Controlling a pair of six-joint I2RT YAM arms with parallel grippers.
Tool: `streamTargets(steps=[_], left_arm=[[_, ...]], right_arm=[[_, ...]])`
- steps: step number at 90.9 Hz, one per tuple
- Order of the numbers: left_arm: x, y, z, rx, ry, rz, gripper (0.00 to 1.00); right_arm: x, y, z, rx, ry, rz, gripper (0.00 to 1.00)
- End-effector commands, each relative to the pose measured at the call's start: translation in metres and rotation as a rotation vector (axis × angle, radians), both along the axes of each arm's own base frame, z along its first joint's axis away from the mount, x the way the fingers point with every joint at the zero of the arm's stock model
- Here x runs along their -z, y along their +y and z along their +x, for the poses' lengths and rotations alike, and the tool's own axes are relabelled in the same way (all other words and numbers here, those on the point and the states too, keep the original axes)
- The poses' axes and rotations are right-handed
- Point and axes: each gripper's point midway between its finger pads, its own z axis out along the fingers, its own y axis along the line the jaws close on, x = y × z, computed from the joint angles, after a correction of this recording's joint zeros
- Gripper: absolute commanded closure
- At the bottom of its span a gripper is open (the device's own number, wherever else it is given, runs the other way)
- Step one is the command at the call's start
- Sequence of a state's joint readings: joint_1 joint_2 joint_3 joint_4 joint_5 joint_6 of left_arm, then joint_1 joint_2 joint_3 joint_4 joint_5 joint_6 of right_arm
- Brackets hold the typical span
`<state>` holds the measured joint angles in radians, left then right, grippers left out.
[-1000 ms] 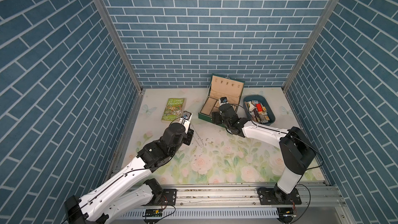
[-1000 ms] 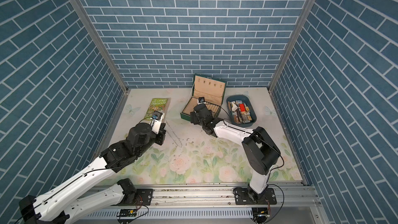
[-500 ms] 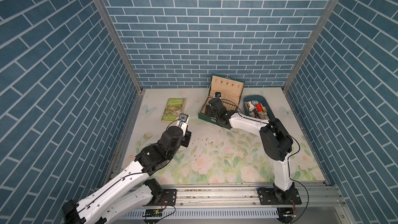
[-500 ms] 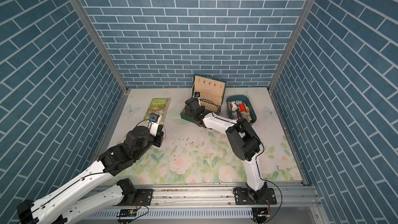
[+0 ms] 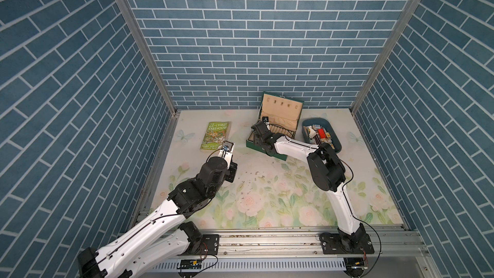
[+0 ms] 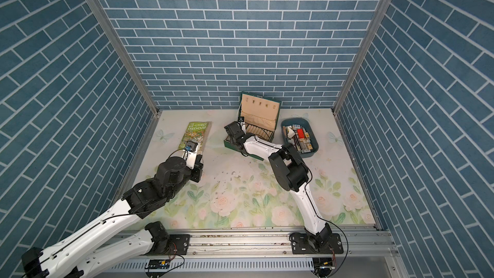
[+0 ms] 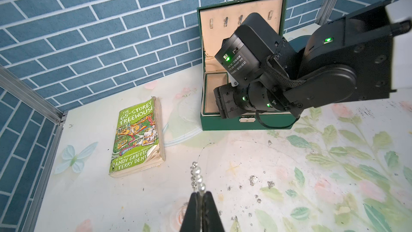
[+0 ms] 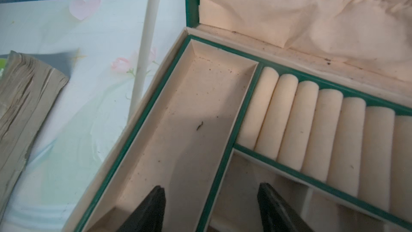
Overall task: Put jewelry chain into jewelry box
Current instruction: Move the jewelry box to the center of the board.
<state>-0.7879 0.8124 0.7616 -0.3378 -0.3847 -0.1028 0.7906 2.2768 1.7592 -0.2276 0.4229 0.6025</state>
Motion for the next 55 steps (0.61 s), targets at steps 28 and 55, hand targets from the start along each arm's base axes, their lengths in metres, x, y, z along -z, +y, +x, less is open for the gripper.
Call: streamTargets(steps=[28, 55], left_arm=[[-0.031, 0.018, -0.002, -0.068, -0.091, -0.044, 1.00], [-0.042, 0.024, -0.004, -0.086, -0.116, -0.060, 1.00]], right_arm=[[0.031, -0.024, -0.055, -0.048, 0.116, -0.021, 0.38], [0.044, -0.038, -0.109, -0.119, 0.187, -0.026, 0.41]])
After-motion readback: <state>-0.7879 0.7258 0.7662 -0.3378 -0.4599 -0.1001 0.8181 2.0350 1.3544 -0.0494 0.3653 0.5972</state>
